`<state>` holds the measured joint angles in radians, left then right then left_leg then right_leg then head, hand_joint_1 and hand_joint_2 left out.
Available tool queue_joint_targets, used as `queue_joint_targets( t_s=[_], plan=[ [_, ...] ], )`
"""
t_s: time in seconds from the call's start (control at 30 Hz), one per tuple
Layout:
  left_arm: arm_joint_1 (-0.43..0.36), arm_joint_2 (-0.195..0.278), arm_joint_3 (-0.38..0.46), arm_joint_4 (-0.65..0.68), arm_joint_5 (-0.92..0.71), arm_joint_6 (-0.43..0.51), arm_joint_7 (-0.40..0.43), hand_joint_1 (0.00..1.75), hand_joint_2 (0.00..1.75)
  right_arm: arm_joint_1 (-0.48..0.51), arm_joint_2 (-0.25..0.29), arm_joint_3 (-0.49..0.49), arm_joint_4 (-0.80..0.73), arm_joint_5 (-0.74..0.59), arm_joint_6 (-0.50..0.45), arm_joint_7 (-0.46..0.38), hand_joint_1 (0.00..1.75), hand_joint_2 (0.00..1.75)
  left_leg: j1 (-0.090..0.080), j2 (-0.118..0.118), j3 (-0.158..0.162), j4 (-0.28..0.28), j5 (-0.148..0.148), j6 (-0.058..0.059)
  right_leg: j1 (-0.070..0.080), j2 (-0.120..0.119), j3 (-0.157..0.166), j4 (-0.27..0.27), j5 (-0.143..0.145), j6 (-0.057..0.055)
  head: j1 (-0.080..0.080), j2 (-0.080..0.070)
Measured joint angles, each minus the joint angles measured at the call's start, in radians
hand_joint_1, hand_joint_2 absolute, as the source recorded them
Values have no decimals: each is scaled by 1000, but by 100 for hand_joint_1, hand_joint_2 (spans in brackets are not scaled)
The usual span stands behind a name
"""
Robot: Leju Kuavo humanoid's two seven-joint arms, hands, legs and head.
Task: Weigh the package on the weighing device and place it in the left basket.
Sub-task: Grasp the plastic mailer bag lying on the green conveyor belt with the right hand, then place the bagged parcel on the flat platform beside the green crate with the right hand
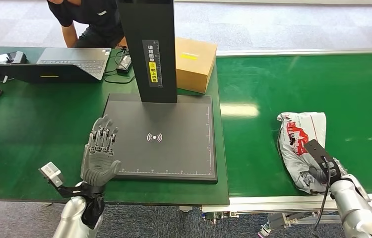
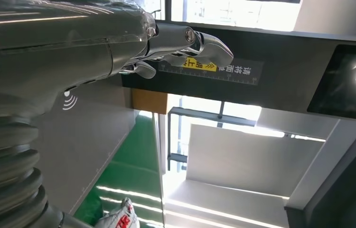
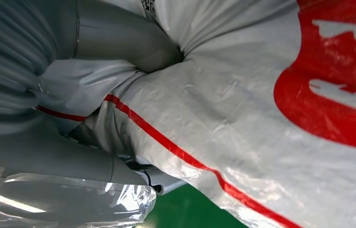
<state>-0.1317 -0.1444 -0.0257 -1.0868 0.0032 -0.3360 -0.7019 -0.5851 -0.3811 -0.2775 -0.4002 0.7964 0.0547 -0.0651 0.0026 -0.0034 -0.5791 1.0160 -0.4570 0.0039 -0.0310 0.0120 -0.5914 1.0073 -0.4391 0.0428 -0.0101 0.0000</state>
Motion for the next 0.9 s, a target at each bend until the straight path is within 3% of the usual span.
queue_joint_targets(
  t_s=[0.3,0.4,0.57,0.7,0.9],
  plan=[
    [1,-4,7,0,-5,1,0,0,175,7,22,1,-4,-12,-42,-78,175,175,0,0,-1,0,0,0,0,0,-1,0,0,0,0,0],
    [9,-6,10,-5,-4,4,2,0,175,20,39,0,-28,-12,-166,-114,175,175,0,0,-2,0,1,0,0,0,-1,0,0,0,0,0],
    [33,-12,16,-39,5,4,29,0,175,47,72,-9,-150,-1,-495,-179,175,175,-1,-2,-4,0,2,1,-1,-2,-3,0,0,0,0,0],
    [36,-15,19,-51,11,6,35,0,175,98,103,-29,-296,-91,-587,-294,175,175,-1,-3,-5,0,2,1,-1,-4,-4,0,0,0,0,0],
    [36,-15,20,-51,18,14,31,0,175,171,141,-50,-478,-286,-645,-450,175,175,-1,-3,-6,0,2,1,-1,-4,-4,0,0,0,0,0]
  ],
)
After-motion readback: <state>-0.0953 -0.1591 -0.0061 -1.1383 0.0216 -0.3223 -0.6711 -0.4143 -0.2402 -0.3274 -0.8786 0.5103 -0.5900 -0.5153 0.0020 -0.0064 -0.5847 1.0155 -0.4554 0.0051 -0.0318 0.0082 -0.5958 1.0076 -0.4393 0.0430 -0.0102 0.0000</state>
